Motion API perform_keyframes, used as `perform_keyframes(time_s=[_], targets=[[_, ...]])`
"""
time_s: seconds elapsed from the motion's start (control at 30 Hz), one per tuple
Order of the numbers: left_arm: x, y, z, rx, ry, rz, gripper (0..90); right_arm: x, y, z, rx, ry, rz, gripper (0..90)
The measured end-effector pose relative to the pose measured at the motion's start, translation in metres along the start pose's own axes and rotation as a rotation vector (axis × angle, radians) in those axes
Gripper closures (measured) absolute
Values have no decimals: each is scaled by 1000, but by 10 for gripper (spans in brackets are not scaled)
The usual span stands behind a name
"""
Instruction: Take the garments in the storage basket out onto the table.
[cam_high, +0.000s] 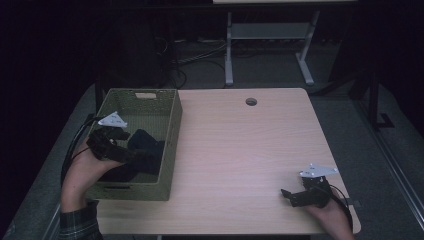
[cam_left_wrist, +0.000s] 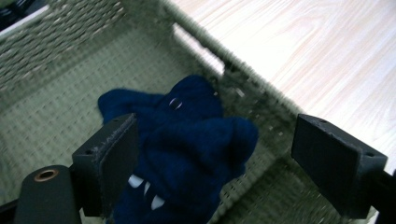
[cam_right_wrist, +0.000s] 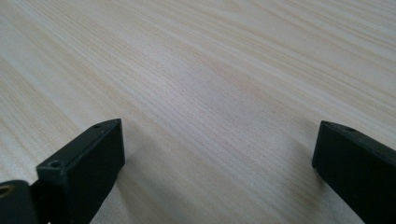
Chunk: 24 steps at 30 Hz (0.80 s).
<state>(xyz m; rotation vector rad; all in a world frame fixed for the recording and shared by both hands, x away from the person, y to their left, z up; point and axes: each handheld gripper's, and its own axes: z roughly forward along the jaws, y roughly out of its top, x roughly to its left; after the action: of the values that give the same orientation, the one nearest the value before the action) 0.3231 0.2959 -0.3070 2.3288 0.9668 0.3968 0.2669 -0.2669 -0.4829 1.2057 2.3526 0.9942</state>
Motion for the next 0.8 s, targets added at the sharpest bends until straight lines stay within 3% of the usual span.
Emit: perform_keyframes(time_s=[0.47,0.8], targets=[[11,-15,1,68,28,-13,149,0,0,0,0,-2,-1,20],[20,-26,16,154,25,-13,149,0,0,0,0,-2,-1,20]])
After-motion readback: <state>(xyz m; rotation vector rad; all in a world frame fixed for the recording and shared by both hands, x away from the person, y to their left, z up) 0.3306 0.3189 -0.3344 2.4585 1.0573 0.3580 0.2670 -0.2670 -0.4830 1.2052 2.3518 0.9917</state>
